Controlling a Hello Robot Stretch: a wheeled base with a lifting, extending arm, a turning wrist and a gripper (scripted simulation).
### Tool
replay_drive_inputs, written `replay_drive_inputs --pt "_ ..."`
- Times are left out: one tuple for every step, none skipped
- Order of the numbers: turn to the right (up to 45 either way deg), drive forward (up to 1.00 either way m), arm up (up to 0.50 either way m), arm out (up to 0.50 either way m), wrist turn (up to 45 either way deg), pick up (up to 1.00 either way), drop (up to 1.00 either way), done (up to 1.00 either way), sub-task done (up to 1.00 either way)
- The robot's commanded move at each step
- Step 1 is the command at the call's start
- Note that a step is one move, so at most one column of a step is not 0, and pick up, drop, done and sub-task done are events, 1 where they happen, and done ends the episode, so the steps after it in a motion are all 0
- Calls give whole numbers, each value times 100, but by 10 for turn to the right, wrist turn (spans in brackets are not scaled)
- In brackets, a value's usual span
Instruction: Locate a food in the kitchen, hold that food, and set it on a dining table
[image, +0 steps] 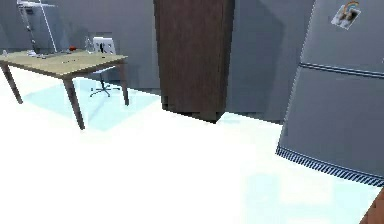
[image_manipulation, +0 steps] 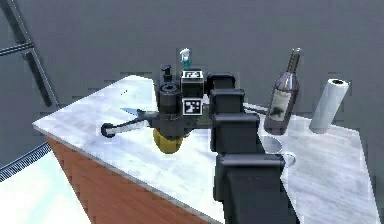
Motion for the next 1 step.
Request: replay_drive_inputs --pt "0 0 0 0 300 0 0 0 0"
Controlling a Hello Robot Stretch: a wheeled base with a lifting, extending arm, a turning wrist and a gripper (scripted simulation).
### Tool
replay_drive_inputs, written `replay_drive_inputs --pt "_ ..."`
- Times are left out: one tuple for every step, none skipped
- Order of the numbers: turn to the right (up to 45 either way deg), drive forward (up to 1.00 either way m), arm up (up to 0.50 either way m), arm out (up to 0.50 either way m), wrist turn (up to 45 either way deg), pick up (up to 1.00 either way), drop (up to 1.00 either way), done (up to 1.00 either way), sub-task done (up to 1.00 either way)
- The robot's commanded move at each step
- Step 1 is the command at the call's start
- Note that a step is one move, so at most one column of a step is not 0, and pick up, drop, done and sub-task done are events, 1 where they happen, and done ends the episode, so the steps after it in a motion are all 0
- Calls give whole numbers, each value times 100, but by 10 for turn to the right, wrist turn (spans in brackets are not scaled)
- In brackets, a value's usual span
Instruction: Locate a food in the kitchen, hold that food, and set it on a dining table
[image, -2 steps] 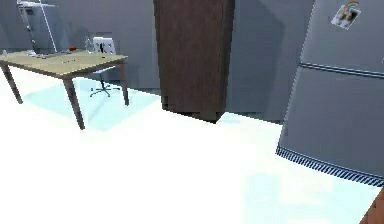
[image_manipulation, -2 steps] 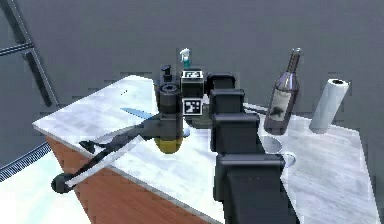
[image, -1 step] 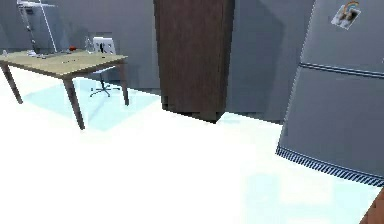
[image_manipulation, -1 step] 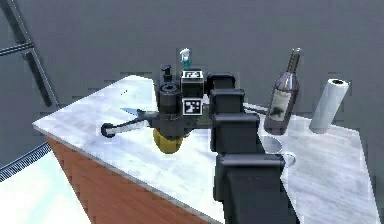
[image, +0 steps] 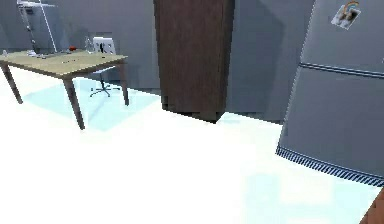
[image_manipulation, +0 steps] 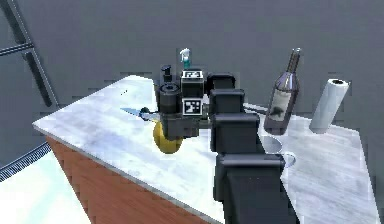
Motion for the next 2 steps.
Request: replay_drive_inputs --pt "0 0 -8 0 0 0 0 0 0" --pt "0 0 0 0 0 100 0 0 0"
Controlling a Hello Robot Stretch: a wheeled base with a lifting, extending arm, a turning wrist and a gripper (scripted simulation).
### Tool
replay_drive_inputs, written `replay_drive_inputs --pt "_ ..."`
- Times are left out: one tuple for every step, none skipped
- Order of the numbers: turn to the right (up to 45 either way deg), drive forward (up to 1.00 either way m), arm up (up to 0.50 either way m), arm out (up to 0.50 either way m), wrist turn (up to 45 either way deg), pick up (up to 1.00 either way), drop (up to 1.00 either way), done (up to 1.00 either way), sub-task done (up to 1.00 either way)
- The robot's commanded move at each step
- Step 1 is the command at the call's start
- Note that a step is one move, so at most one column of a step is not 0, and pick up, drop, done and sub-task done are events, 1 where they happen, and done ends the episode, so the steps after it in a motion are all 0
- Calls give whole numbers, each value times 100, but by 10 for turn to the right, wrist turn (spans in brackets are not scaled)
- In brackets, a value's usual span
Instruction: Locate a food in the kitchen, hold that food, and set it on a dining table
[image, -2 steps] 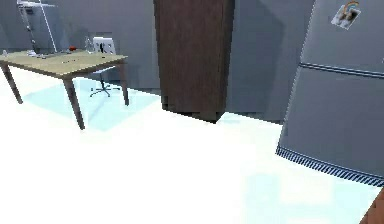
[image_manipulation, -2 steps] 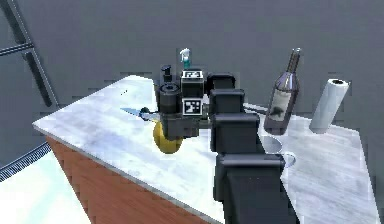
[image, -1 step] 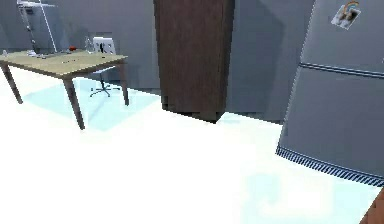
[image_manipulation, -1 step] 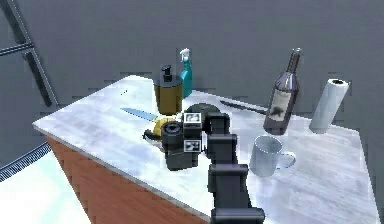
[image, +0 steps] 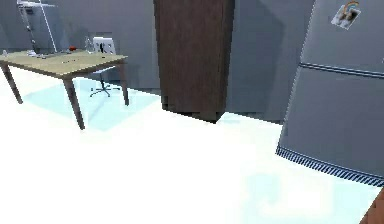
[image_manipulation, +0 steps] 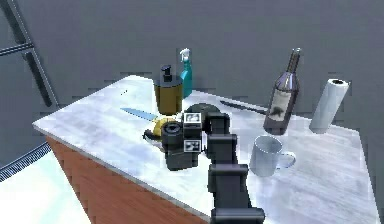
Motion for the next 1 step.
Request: replay_drive_inputs --pt "0 0 8 0 0 0 0 0 0"
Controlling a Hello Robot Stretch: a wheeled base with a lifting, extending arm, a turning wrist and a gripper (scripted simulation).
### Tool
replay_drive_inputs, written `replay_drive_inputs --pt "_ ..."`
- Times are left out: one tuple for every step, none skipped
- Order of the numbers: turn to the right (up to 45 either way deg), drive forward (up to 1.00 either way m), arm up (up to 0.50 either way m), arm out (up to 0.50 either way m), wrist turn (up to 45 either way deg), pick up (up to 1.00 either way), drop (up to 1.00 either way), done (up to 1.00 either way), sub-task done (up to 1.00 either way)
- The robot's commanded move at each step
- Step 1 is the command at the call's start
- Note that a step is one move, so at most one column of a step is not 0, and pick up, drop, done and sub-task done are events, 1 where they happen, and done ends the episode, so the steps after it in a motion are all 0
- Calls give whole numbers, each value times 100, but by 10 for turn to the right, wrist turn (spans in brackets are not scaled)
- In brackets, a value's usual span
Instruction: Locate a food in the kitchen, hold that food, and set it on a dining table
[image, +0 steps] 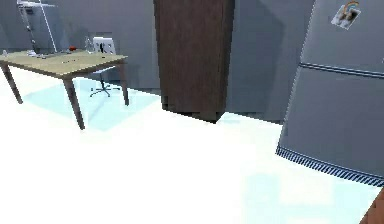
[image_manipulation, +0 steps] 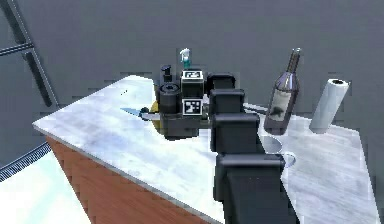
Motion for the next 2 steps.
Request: replay_drive_inputs --pt "0 0 0 0 -450 0 0 0 0" --pt "0 0 0 0 -450 0 0 0 0"
